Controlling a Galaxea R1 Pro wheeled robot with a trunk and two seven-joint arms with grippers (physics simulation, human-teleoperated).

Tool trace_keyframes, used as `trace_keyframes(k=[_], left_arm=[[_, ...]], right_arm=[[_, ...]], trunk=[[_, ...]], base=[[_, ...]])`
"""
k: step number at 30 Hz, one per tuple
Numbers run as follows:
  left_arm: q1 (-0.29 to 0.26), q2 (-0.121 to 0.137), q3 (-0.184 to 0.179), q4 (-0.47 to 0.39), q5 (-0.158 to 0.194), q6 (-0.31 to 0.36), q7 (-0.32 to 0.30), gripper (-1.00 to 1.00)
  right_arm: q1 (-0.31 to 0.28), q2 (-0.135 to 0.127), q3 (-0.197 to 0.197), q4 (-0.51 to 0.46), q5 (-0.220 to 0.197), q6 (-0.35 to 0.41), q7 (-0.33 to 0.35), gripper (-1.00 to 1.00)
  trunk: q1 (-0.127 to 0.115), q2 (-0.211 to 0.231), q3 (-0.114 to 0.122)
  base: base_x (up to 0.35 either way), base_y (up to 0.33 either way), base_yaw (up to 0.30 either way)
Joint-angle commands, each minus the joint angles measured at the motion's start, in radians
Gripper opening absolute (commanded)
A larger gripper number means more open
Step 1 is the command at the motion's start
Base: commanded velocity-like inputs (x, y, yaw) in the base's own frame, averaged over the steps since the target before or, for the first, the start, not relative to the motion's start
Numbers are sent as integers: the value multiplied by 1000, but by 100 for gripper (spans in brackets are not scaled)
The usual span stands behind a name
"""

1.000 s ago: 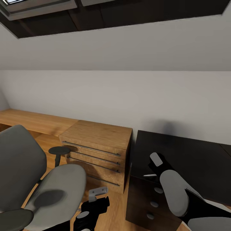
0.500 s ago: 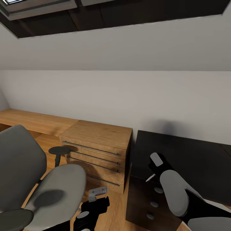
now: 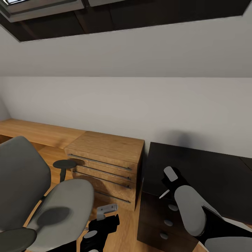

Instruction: In the bedroom, organize the workspace by keeping the computer under the desk, ensuring the monitor is on the desk, placing the keyboard on the desk next to the monitor, placing the mouse on the desk next to the keyboard, moving the folder from the swivel chair onto the desk next to the mouse, stacking the notebook on top of the folder with the pen on top of the notebook, and positioning the swivel chair next to the desk.

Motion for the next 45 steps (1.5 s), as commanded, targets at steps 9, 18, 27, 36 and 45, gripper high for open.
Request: trace_keyframes(k=[9,18,27,36,45], left_arm=[[-1,0,-2,-1,2,2,4,100],[-1,0,-2,0,2,2,4,100],[-1,0,-2,0,3,2,4,100],[-1,0,-4,0,3,4,4,100],[-1,0,-15,2,5,5,4,100]], right_arm=[[0,0,-1,-3,-5,5,-4,-100],[0,0,-1,-3,-5,5,-4,-100],[0,-1,-1,-4,-5,8,-1,-100],[0,0,-1,-4,-5,6,1,-100],[0,0,-1,-3,-5,5,3,-100]], trunk=[[0,-1,-1],[-34,62,27],[-69,125,55],[-103,188,83],[-138,251,112]], base=[[0,0,0],[0,0,0],[0,0,0],[0,0,0],[0,0,0]])
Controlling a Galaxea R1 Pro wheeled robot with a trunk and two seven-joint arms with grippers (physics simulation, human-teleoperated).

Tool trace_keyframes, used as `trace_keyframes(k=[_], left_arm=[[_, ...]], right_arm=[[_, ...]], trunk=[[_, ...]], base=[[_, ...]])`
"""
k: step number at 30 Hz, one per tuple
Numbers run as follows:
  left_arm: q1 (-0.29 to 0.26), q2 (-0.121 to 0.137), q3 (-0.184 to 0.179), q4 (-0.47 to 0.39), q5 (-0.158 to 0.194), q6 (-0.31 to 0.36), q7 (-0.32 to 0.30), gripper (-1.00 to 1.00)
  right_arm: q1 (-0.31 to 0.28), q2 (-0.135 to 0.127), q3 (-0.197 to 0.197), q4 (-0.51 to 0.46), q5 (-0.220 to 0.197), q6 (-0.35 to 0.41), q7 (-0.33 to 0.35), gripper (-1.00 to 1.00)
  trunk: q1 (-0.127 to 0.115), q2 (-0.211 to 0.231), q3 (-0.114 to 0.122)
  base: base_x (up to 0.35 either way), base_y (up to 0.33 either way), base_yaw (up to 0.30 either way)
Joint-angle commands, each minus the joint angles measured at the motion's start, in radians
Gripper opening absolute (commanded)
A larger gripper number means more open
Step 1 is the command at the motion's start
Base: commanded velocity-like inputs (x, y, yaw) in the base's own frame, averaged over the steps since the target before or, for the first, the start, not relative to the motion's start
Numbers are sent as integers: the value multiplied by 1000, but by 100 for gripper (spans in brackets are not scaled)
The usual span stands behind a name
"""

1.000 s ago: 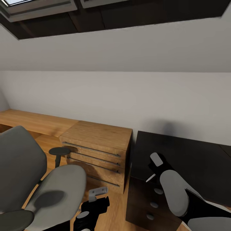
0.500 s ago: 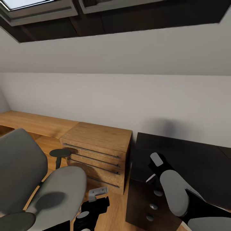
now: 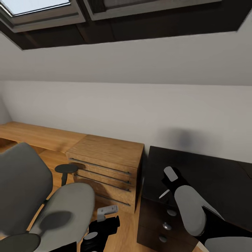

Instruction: In the bedroom, organize the workspace by keeping the computer under the desk, ensuring the monitor is on the desk, placing the keyboard on the desk next to the monitor, placing the mouse on the desk next to the keyboard, moving the folder from the swivel chair onto the desk next to the mouse, stacking the notebook on top of the folder with the pen on top of the notebook, and positioning the swivel chair next to the desk.

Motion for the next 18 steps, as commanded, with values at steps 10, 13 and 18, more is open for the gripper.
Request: trace_keyframes(k=[10,13,18], left_arm=[[-1,-9,-2,0,4,4,3,100],[-1,-10,-2,0,4,4,3,100],[-1,-12,-3,0,5,4,3,100]], right_arm=[[0,-2,41,-27,-1,4,-1,-100],[0,-2,51,-37,0,4,-3,-100],[0,-2,57,-42,0,4,-4,-100]], trunk=[[-38,69,30],[-50,90,40],[-69,125,55]], base=[[-48,-43,0],[-40,-45,0],[-28,-22,0]])
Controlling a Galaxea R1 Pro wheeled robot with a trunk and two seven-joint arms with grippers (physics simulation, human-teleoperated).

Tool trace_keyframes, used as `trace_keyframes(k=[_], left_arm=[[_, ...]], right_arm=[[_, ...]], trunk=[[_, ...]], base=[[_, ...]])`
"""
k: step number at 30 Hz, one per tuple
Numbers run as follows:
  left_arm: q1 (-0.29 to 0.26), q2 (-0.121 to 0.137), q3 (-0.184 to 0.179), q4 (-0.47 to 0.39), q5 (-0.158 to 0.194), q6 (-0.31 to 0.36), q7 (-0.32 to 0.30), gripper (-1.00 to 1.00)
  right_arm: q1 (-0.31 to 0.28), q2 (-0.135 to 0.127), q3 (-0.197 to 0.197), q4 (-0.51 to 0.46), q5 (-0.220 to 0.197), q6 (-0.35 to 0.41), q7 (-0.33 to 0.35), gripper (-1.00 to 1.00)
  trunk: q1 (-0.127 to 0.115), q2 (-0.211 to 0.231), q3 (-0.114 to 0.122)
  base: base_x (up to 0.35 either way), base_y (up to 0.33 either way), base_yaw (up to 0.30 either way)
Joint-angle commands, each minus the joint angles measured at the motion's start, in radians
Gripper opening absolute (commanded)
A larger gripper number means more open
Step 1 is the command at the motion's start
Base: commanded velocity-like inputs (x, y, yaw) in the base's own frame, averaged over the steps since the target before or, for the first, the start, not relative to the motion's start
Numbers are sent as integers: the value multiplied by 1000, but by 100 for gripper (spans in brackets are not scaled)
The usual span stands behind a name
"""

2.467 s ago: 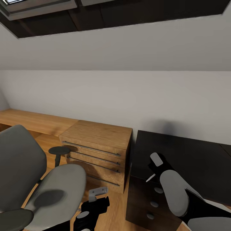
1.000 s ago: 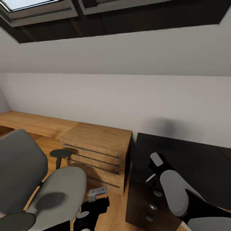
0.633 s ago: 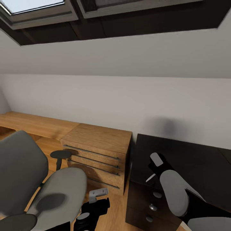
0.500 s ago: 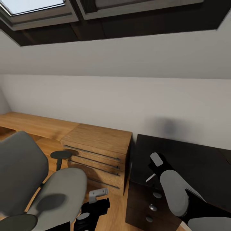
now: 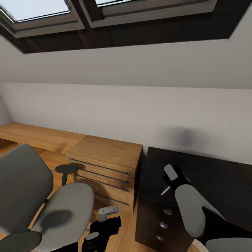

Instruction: In the bedroom, organize the workspace by keeping the computer under the desk, ensuring the monitor is on the desk, placing the keyboard on the desk next to the monitor, placing the mouse on the desk next to the keyboard, moving the folder from the swivel chair onto the desk next to the mouse, stacking the notebook on top of the folder with the pen on top of the notebook, and positioning the swivel chair next to the desk.

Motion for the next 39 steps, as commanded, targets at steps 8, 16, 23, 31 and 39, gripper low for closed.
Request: trace_keyframes(k=[8,16,23,31,39], left_arm=[[-2,-1,-2,-1,2,3,4,100],[-2,-2,-2,3,3,4,3,100],[-2,-3,-2,15,4,6,1,100],[-2,-35,-2,128,4,4,-5,100],[-2,-86,-43,236,4,4,-8,100]], right_arm=[[0,0,0,-5,-4,5,-4,-100],[0,0,1,-7,-4,5,-2,-100],[0,-2,2,-7,-4,5,1,-100],[0,-3,6,-37,-4,4,-4,-100],[0,-3,5,-84,-1,4,-18,-100]], trunk=[[-31,55,24],[-61,111,49],[-77,139,61],[-77,139,61],[-77,139,61]], base=[[-206,-98,0],[-290,-157,0],[-190,-112,0],[-17,-10,0],[0,0,0]])
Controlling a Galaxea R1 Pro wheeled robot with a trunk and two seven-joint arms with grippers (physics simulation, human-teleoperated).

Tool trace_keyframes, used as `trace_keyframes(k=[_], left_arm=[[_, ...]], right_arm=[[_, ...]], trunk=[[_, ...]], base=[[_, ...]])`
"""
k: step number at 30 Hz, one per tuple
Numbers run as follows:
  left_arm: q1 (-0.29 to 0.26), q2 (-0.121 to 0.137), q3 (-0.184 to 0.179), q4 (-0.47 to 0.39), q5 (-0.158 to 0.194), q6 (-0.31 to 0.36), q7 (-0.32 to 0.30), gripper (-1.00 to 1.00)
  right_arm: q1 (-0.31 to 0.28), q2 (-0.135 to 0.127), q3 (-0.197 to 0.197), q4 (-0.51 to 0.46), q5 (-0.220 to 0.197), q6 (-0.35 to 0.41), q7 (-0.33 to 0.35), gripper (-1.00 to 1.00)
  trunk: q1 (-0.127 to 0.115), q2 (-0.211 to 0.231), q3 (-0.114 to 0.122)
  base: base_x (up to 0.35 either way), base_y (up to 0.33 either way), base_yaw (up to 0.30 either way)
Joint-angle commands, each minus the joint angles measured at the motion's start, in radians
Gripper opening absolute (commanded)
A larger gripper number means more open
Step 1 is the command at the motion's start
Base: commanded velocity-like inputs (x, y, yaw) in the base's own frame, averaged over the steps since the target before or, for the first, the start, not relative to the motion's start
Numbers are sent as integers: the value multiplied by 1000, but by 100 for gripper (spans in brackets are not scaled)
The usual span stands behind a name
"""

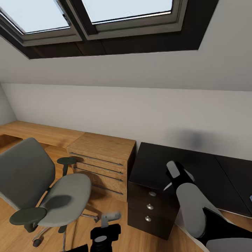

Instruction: In the bedroom, organize the workspace by keeping the computer under the desk, ensuring the monitor is on the desk, placing the keyboard on the desk next to the monitor, placing the mouse on the desk next to the keyboard, moving the folder from the swivel chair onto the desk next to the mouse, stacking the notebook on top of the folder with the pen on top of the notebook, and positioning the swivel chair next to the desk.

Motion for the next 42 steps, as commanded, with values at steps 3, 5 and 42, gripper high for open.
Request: trace_keyframes(k=[3,5,42], left_arm=[[-2,-47,-16,99,-4,0,4,100],[-2,-60,-20,122,-5,0,4,100],[-2,-67,-22,139,-9,-1,5,100]], right_arm=[[1,1,-3,-44,-1,9,-14,-100],[2,1,-3,-67,-1,11,-18,-100],[59,4,57,-211,173,77,-22,-100]], trunk=[[0,-1,-1],[0,-1,-1],[0,-1,-1]], base=[[0,0,0],[0,0,0],[0,0,0]])
